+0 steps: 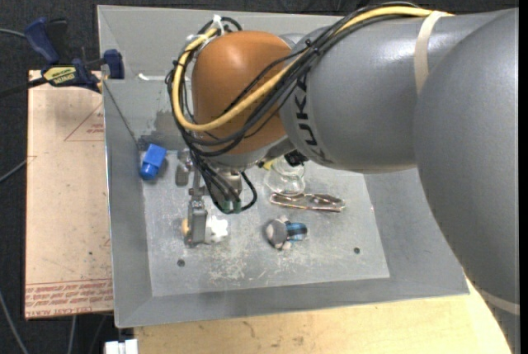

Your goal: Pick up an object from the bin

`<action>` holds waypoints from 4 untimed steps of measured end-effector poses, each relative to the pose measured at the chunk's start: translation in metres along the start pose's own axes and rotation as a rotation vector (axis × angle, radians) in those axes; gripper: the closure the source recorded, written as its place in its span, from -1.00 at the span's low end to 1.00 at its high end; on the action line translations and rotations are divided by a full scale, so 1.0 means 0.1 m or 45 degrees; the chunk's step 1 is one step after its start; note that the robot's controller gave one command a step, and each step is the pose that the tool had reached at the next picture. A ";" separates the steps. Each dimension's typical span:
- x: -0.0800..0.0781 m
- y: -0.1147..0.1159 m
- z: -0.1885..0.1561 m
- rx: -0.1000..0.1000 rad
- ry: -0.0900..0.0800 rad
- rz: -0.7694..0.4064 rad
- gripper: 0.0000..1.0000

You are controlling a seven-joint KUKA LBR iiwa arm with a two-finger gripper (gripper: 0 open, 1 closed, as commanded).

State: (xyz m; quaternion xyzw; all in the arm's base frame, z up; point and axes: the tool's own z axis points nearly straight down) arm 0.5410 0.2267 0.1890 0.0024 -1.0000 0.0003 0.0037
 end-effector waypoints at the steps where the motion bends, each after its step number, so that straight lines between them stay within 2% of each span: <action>1: -0.02 -0.01 -0.05 -0.002 -0.010 0.006 -1.00; 2: -0.05 -0.38 0.70 -0.004 -0.014 0.073 -1.00; 3: 0.02 -0.53 0.87 0.000 -0.005 -0.081 -1.00; 4: 0.04 -0.56 0.79 -0.003 -0.012 -0.042 -1.00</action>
Offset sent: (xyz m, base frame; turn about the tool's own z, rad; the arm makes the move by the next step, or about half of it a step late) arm 0.0048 -0.0623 -0.1190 0.0900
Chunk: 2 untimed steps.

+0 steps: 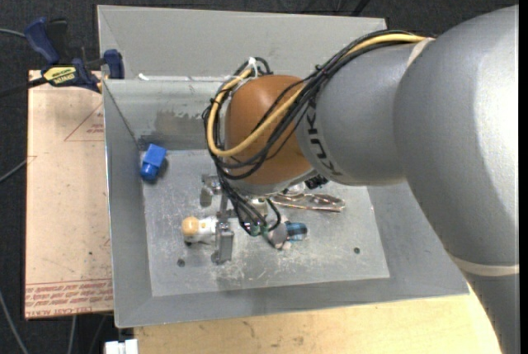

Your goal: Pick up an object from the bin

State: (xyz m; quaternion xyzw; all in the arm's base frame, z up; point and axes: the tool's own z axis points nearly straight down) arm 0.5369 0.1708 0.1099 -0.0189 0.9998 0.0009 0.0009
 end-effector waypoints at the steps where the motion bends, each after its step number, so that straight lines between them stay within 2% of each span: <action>1: 0.03 -0.09 0.42 0.002 0.005 -0.017 -1.00; 2: 0.08 -0.03 0.40 0.000 0.003 0.223 1.00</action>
Offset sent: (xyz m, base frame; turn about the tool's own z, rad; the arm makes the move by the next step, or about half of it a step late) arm -0.0077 -0.0036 -0.0399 0.1751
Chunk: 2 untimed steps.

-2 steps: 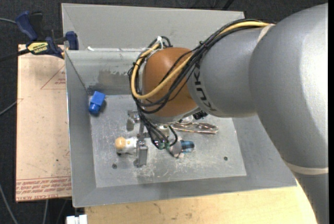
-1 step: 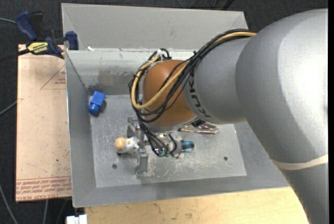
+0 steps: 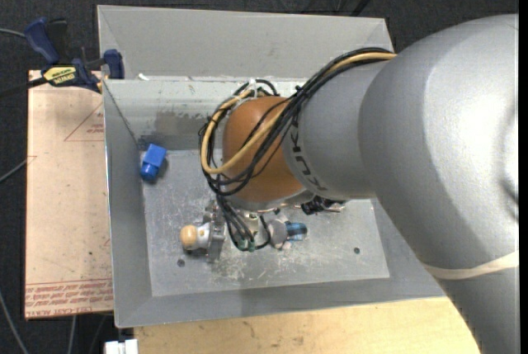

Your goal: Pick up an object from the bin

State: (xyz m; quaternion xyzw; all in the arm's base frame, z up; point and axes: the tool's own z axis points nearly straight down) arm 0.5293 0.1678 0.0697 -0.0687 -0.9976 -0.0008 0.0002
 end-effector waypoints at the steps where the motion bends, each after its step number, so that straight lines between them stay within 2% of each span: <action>1: 0.00 0.00 0.00 0.000 0.000 0.001 1.00; 2: 0.01 -0.01 -0.04 0.002 0.004 0.001 1.00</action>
Offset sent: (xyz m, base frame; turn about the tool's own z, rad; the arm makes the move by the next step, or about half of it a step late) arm 0.0000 -0.0001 0.0754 0.0000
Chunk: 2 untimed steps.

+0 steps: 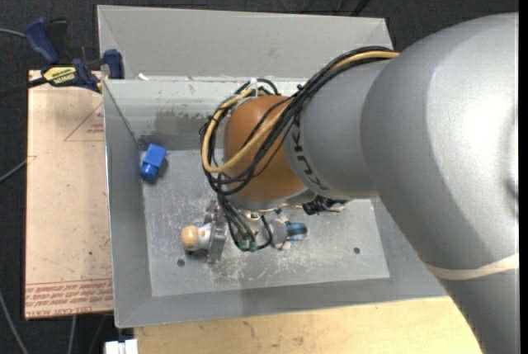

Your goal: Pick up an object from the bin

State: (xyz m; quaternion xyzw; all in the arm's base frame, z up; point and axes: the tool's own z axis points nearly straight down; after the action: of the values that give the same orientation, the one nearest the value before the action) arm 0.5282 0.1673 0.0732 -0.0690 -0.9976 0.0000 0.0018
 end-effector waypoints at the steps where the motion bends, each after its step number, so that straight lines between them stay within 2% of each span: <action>1: 0.02 -0.01 -0.21 0.004 0.007 0.000 1.00; 2: 0.00 0.00 -0.42 -0.001 -0.002 0.000 1.00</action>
Offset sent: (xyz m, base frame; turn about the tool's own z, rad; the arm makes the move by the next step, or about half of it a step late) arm 0.0000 -0.0001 0.0343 0.0000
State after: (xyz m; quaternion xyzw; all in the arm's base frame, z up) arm 0.5283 0.1674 0.1150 -0.0691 -0.9976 -0.0002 0.0011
